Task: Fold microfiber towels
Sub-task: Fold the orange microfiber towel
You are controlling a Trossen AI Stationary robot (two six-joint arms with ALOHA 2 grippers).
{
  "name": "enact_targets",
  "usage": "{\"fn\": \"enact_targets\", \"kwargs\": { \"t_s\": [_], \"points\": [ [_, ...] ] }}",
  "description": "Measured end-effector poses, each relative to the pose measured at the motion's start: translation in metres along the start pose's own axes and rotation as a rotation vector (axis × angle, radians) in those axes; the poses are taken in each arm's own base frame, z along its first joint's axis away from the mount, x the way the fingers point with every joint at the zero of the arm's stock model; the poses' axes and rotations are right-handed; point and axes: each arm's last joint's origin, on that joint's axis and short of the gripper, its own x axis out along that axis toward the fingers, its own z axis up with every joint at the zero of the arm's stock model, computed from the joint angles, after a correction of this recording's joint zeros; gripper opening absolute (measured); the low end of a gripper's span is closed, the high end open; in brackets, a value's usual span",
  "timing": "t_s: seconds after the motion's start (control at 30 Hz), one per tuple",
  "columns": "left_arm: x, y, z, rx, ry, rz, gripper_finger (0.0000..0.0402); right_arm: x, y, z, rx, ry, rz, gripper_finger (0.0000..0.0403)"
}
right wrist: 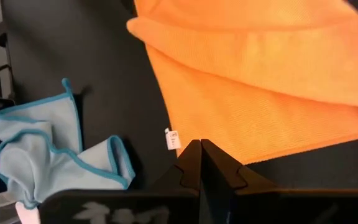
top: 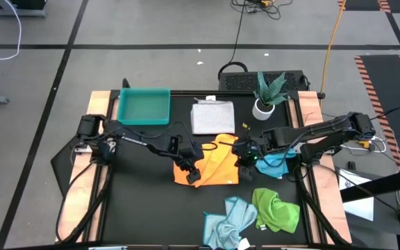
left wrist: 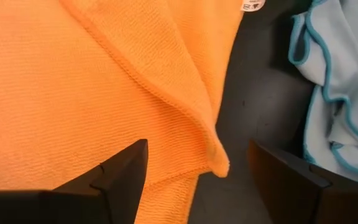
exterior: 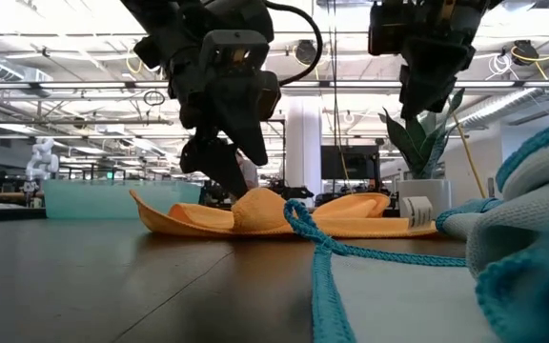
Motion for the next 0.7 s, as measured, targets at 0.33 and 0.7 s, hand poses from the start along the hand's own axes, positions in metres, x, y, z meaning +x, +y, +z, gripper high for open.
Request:
{"fn": "enact_targets", "kwargs": {
  "t_s": [0.33,0.7],
  "points": [
    [0.002,-0.006,-0.003,-0.016,0.016,-0.035,0.0275,-0.007,0.001,0.0,-0.008,-0.021,0.01,0.0],
    [0.017,-0.001,-0.002,-0.033,-0.003,0.004,0.0274,-0.007,0.001,0.0,-0.011,-0.023,0.009,0.0]
  ]
}}
